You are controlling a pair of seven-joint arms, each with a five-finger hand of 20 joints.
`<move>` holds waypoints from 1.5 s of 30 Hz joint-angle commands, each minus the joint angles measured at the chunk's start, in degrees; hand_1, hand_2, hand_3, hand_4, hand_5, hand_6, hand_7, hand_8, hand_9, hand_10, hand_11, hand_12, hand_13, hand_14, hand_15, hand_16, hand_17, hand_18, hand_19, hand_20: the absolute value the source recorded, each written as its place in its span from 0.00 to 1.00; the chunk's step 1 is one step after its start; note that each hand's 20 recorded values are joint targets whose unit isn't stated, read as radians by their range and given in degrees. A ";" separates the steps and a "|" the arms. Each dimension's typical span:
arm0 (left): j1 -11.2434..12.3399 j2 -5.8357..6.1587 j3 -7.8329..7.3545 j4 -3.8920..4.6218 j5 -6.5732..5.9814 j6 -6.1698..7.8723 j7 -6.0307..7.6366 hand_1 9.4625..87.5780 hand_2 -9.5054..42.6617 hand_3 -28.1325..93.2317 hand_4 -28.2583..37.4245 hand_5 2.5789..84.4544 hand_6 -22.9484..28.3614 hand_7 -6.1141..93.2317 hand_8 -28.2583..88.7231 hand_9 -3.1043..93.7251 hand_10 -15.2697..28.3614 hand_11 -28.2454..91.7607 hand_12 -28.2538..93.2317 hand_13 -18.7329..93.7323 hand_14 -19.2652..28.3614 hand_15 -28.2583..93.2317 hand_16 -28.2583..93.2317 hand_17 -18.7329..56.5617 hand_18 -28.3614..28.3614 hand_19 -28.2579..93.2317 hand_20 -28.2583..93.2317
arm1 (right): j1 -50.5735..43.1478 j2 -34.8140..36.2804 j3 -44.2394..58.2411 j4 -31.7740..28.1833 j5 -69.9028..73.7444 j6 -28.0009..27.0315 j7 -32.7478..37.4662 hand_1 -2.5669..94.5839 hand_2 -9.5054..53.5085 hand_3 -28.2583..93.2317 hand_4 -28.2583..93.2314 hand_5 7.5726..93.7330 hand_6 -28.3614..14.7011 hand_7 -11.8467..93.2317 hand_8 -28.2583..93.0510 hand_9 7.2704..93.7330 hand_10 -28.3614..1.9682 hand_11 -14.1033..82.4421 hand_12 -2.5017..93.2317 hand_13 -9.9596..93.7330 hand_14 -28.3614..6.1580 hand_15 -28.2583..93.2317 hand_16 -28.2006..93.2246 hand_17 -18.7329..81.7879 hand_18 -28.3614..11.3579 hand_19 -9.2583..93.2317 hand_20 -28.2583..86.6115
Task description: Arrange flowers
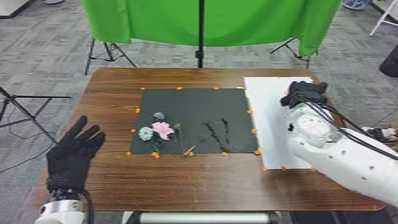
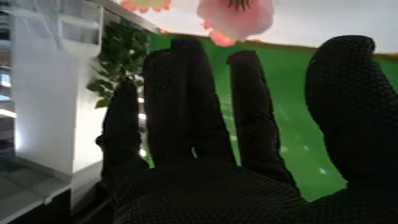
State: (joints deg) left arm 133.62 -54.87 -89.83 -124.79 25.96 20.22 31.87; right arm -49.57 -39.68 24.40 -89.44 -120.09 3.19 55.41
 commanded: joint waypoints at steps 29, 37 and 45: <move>-0.36 -0.85 -0.37 0.59 0.44 -0.38 -0.99 0.18 0.31 0.92 0.04 0.44 0.64 0.16 0.17 0.41 0.83 0.47 0.32 0.38 1.00 0.74 0.14 0.14 0.98 0.71 0.29 | -1.28 -0.82 -0.21 -10.10 -6.60 17.19 -3.79 0.64 0.00 0.80 0.00 0.90 0.73 0.34 0.24 1.00 0.84 0.28 0.41 0.82 0.79 0.75 0.52 0.46 0.21 0.87 0.60; -0.91 -1.70 -0.42 0.60 1.58 -1.09 -2.51 0.18 0.31 0.92 0.04 0.44 0.64 0.16 0.17 0.41 0.83 0.47 0.32 0.39 1.00 0.74 0.14 0.14 0.98 0.71 0.29 | 0.26 -11.00 -5.06 -15.23 -3.30 12.94 -13.42 0.63 0.00 0.81 0.00 0.89 0.73 0.34 0.25 0.99 0.81 0.28 0.42 0.80 0.77 0.76 0.52 0.44 0.23 0.87 0.60; -1.04 -2.61 -1.00 0.65 2.37 -1.47 -3.59 0.18 0.31 0.92 0.04 0.44 0.64 0.16 0.17 0.41 0.83 0.47 0.32 0.38 1.00 0.74 0.14 0.14 0.98 0.71 0.29 | -0.43 -16.71 -7.82 -12.67 -5.77 8.67 -14.27 0.61 0.00 0.83 0.00 0.88 0.73 0.35 0.24 0.97 0.78 0.30 0.43 0.78 0.75 0.78 0.52 0.42 0.22 0.87 0.60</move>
State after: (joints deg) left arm 132.37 -56.30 -90.44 -124.56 27.51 19.54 29.53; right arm -48.82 -50.66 18.44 -102.96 -122.52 14.04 41.42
